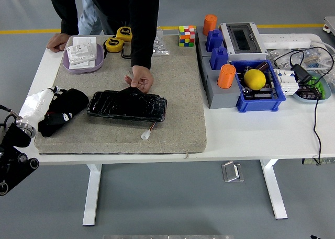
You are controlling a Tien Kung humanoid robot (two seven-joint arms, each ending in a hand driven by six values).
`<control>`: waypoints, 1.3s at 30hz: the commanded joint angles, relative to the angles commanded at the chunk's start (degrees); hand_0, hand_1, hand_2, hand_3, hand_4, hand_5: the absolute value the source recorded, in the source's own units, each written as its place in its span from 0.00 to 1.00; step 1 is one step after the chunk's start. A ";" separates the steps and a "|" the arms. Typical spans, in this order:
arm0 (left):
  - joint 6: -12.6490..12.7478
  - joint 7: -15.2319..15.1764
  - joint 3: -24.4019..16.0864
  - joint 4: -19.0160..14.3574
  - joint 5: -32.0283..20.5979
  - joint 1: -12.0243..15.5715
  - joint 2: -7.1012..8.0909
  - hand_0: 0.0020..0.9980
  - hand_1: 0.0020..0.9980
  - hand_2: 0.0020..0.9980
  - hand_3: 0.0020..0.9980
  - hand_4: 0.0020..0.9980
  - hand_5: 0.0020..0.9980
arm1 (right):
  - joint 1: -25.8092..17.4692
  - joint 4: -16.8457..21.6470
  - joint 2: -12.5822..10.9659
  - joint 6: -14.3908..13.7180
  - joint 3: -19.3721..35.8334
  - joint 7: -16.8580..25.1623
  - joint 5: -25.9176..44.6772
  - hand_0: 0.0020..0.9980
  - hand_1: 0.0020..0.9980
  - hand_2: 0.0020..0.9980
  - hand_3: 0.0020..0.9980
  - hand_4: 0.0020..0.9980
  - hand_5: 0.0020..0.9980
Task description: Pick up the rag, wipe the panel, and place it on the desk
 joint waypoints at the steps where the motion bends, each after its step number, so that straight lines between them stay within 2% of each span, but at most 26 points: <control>1: 0.04 -0.01 0.01 0.01 0.07 0.00 -0.01 0.43 0.42 0.65 0.68 0.74 0.17 | 0.01 0.00 0.01 0.01 -0.06 -0.02 0.01 0.79 0.69 0.72 0.66 1.00 0.50; 5: 0.42 -0.19 0.10 -0.02 -0.03 -0.11 -0.07 0.43 0.42 0.65 0.68 0.74 0.17 | 0.03 0.00 0.03 0.00 0.00 -0.02 -0.06 0.79 0.69 0.72 0.66 1.00 0.50; 6: 0.57 -0.31 0.09 -0.06 0.13 -0.10 -0.08 0.40 0.37 0.61 0.64 0.70 0.14 | 0.03 -0.02 0.04 -0.01 0.05 -0.02 -0.10 0.79 0.69 0.72 0.66 1.00 0.50; 11: 0.90 -0.41 0.13 0.05 0.24 -0.03 -0.14 0.40 0.37 0.61 0.64 0.70 0.14 | 0.00 -0.10 0.07 -0.01 -0.02 -0.05 0.00 0.79 0.69 0.72 0.66 1.00 0.50; 12: 0.97 -0.49 0.19 0.06 0.26 -0.04 -0.14 0.38 0.32 0.58 0.60 0.64 0.08 | 0.00 -0.12 0.08 0.00 -0.06 -0.06 0.02 0.79 0.69 0.72 0.66 1.00 0.50; 17: 1.33 -0.74 0.33 0.38 0.48 0.08 -0.09 0.38 0.32 0.58 0.60 0.64 0.08 | -0.03 -0.14 0.09 0.02 -0.23 -0.08 0.08 0.79 0.69 0.72 0.66 1.00 0.50; 18: 1.31 -0.75 0.34 0.42 0.52 0.10 -0.07 0.37 0.29 0.56 0.58 0.55 0.00 | -0.04 -0.13 0.08 0.03 -0.22 -0.09 0.05 0.79 0.69 0.72 0.66 1.00 0.50; 23: 1.43 -0.98 0.19 0.52 0.55 0.19 -0.01 0.37 0.29 0.56 0.58 0.55 0.00 | -0.03 -0.15 0.05 0.06 -0.24 -0.12 0.05 0.79 0.69 0.72 0.66 1.00 0.50; 24: 1.43 -0.95 0.17 0.61 0.54 0.19 -0.01 0.36 0.24 0.56 0.57 0.55 0.00 | 0.00 -0.17 0.06 0.05 -0.24 -0.11 0.09 0.79 0.69 0.72 0.66 1.00 0.50; 32: 1.53 -1.16 0.10 0.39 0.76 0.07 0.16 0.35 0.22 0.55 0.57 0.54 0.00 | 0.06 -0.32 0.14 0.05 -0.29 -0.15 0.39 0.79 0.69 0.72 0.66 1.00 0.50; 39: 1.38 -1.51 -1.09 -1.23 1.12 0.23 0.93 0.34 0.20 0.55 0.56 0.52 0.00 | 0.06 -0.32 0.30 0.04 -0.02 -0.12 0.37 0.79 0.69 0.72 0.66 1.00 0.50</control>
